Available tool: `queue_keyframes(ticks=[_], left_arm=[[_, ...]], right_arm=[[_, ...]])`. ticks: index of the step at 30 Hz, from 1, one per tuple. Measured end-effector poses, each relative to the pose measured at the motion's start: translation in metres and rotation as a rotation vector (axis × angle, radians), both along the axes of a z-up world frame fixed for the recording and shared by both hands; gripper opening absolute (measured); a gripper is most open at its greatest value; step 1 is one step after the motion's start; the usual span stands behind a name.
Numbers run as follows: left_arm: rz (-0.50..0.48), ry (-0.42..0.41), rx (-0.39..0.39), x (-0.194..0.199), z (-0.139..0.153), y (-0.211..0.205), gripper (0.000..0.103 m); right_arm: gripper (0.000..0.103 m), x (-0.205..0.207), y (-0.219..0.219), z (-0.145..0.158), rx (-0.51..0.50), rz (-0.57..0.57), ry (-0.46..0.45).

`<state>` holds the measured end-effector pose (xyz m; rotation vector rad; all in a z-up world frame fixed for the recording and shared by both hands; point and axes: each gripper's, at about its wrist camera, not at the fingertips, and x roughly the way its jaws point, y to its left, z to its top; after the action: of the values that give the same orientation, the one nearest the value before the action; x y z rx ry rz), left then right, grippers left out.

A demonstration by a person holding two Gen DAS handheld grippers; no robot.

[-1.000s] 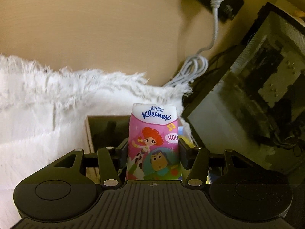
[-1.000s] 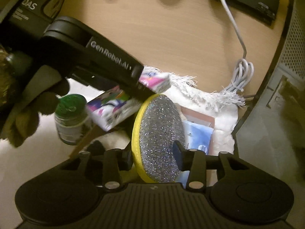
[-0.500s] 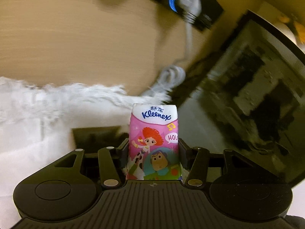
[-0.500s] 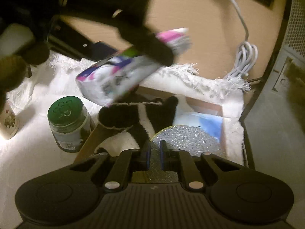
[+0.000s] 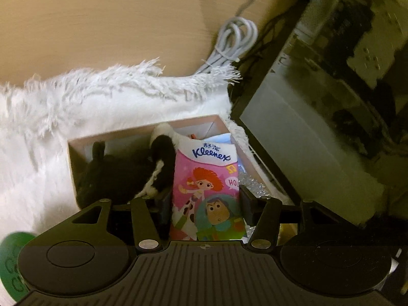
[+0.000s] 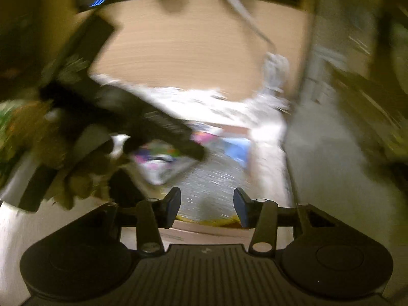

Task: Organize soft objects
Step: 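Carry the Kleenex pack and yellow sponge into the pink box and open both tools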

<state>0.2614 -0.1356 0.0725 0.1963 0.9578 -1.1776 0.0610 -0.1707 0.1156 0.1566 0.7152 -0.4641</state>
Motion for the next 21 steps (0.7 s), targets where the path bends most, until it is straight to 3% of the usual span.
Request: queue_keyframes(ticks=[3,7,12,14,17,19,21], left_arm=[[-0.027,-0.071,-0.028,-0.011,0.004,0.004,0.058],[-0.039,-0.11,-0.108,-0.013,0.017,0.015,0.056],[-0.02,-0.034,-0.211,0.0,0.034,0.029,0.056],[0.019,-0.038,-0.175,0.003,0.037,0.032,0.052],[0.006,-0.072,-0.078,-0.005,0.034,0.036,0.037],[-0.011,-0.119,0.006,-0.013,0.023,0.034,0.036],[-0.012,-0.15,0.023,-0.016,0.015,0.036,0.036]], right_arm=[[0.046,-0.008,-0.021,-0.001,0.074,-0.099,-0.02],[0.046,-0.01,-0.032,-0.002,0.127,-0.144,-0.04],[0.046,-0.005,-0.031,-0.006,0.149,-0.147,-0.046],[0.046,-0.003,-0.028,-0.005,0.151,-0.145,-0.062],[0.045,0.004,-0.027,-0.005,0.173,-0.14,-0.083],[0.041,0.016,-0.036,-0.012,0.24,-0.145,-0.085],[0.035,0.028,-0.041,-0.021,0.297,-0.149,-0.071]])
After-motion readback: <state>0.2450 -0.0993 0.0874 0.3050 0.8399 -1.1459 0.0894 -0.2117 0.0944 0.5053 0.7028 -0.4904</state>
